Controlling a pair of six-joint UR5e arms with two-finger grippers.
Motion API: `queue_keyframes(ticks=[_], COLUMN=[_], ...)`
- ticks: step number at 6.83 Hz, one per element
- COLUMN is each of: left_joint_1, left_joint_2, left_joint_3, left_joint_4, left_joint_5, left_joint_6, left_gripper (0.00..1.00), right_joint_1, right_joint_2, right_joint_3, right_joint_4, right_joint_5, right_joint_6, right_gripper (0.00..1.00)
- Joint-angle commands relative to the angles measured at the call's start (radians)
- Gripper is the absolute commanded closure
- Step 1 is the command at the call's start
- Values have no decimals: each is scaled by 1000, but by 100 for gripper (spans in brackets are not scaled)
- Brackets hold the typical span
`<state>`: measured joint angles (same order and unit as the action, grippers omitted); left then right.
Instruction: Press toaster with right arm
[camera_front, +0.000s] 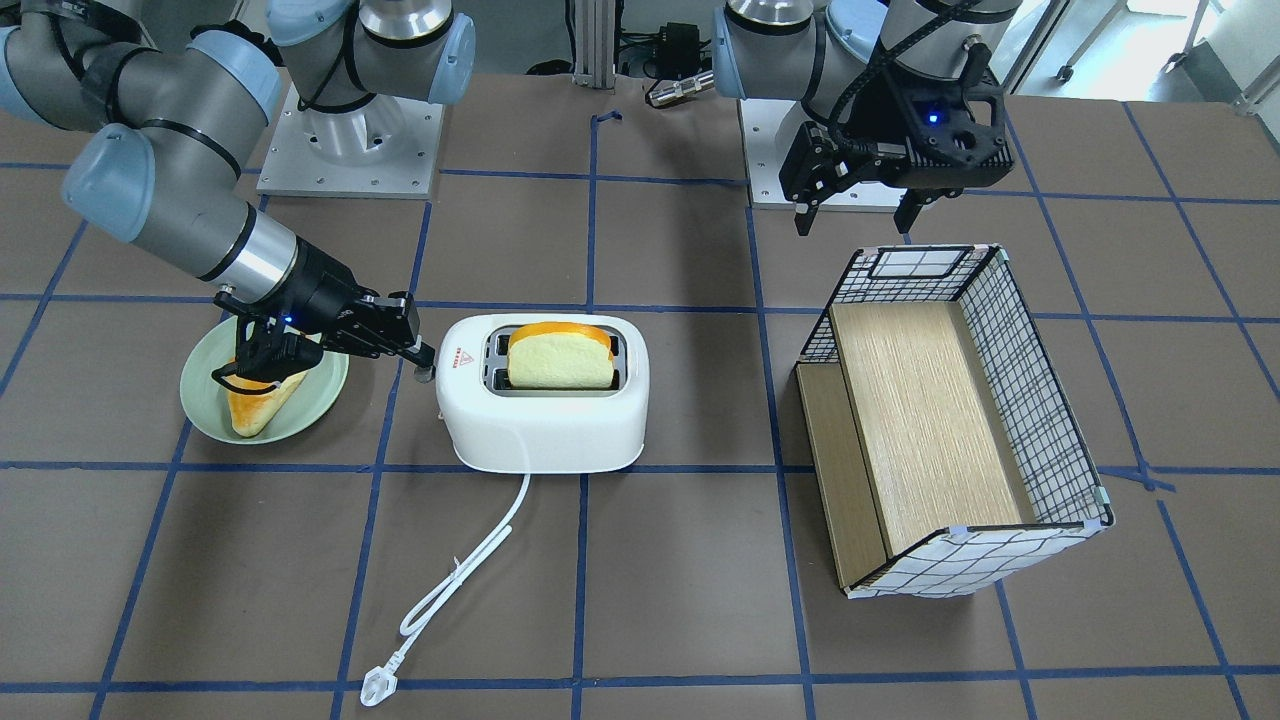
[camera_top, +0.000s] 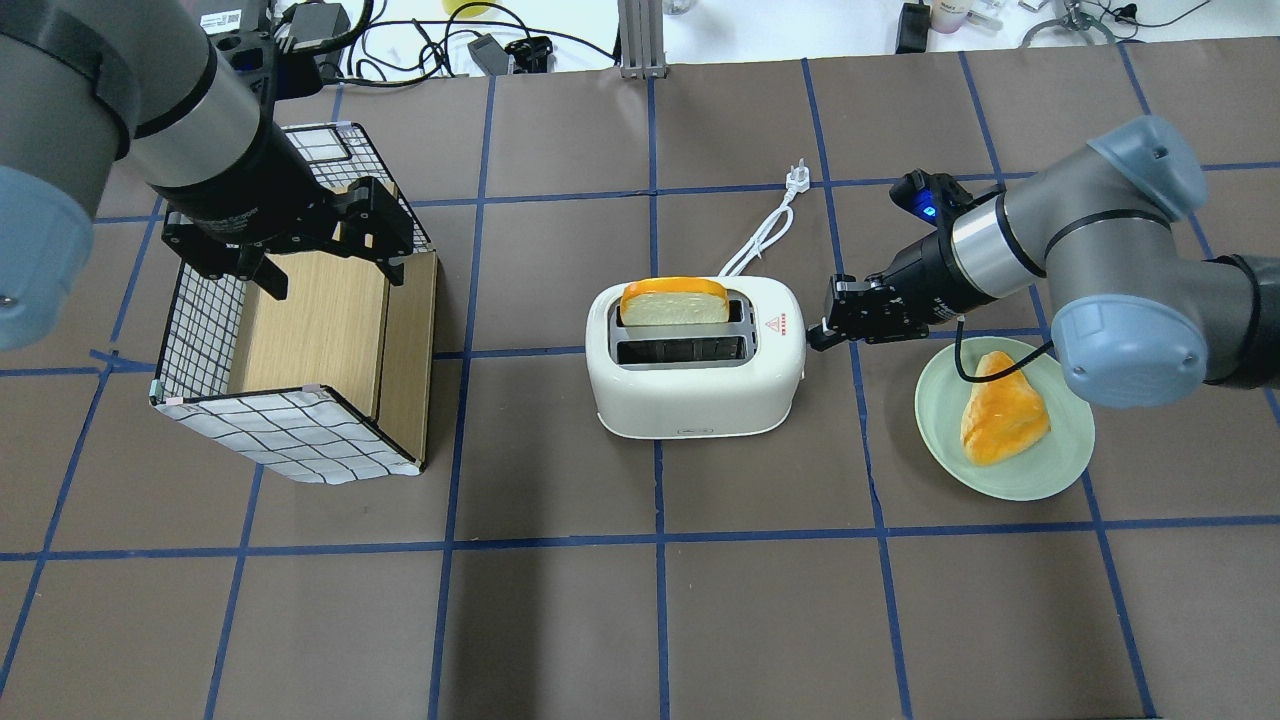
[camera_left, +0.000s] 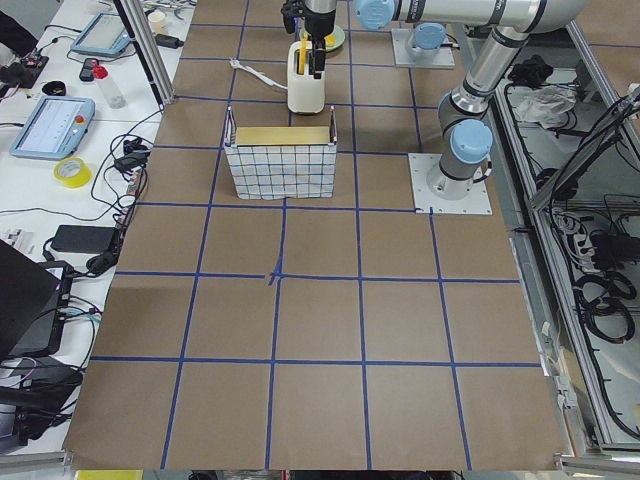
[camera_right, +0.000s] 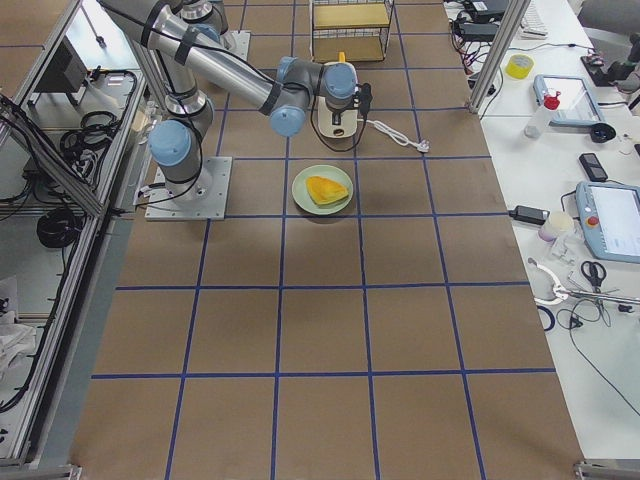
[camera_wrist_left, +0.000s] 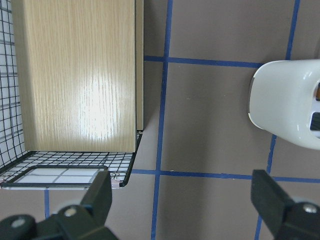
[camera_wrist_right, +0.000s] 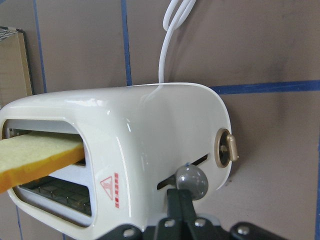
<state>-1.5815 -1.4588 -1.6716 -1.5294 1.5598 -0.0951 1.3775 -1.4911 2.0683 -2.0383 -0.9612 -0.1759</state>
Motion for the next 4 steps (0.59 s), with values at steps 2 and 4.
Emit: queue_keyframes(ticks=[2,4], left_joint_1=[0,0], left_joint_2=[0,0], left_joint_3=[0,0], left_joint_4=[0,0], left_joint_5=[-1,0], left_joint_6=[0,0], left_gripper=[0,0], right_joint_1=[0,0], right_joint_2=[34,46], right_joint_3=[4,4], right_joint_4=[-25,-34], right_joint_5=[-2,-2], right_joint_6=[-5,-7], right_gripper=[100,100])
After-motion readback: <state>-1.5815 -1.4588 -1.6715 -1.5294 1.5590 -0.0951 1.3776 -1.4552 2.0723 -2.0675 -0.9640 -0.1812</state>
